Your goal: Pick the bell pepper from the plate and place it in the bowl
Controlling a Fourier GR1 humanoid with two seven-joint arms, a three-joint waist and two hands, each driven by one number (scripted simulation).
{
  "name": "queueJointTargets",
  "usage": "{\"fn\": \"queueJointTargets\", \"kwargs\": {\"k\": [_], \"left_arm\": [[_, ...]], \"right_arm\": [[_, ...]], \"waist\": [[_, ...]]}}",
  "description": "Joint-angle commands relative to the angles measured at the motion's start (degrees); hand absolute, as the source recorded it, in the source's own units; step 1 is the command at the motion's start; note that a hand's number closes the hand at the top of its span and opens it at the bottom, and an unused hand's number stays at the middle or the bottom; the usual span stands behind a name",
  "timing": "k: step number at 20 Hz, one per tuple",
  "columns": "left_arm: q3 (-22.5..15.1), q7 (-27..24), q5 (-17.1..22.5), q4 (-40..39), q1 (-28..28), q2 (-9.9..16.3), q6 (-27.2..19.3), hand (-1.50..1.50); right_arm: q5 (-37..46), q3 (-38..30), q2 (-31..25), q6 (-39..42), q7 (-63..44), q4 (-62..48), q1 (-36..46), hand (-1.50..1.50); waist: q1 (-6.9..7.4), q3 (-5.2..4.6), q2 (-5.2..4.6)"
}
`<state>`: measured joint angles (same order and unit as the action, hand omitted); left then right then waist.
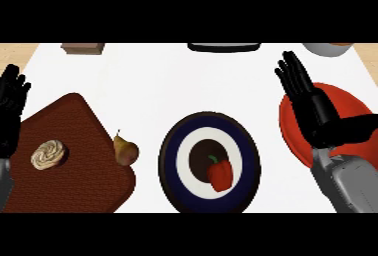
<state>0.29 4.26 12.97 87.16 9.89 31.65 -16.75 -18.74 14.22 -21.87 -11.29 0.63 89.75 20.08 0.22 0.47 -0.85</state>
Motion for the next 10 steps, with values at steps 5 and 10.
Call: {"fn": "queueJointTargets", "kwargs": {"k": [5, 10], "left_arm": [[-5.1, -2.1, -5.0, 0.9, 3.4, -2.1, -0.5, 0.00], [-10.6, 1.7, -7.7, 2.0, 3.6, -6.6, -2.4, 0.00]], "right_arm": [[-14.3, 5.3, 1.9, 30.0, 7.1, -6.3, 2.1, 1.50], [-6.6, -2.4, -0.6, 30.1, 24.0, -25.8, 2.3, -1.50]], "waist": [[2.24, 0.05, -0.65], [1.62, -0.17, -0.18]]}}
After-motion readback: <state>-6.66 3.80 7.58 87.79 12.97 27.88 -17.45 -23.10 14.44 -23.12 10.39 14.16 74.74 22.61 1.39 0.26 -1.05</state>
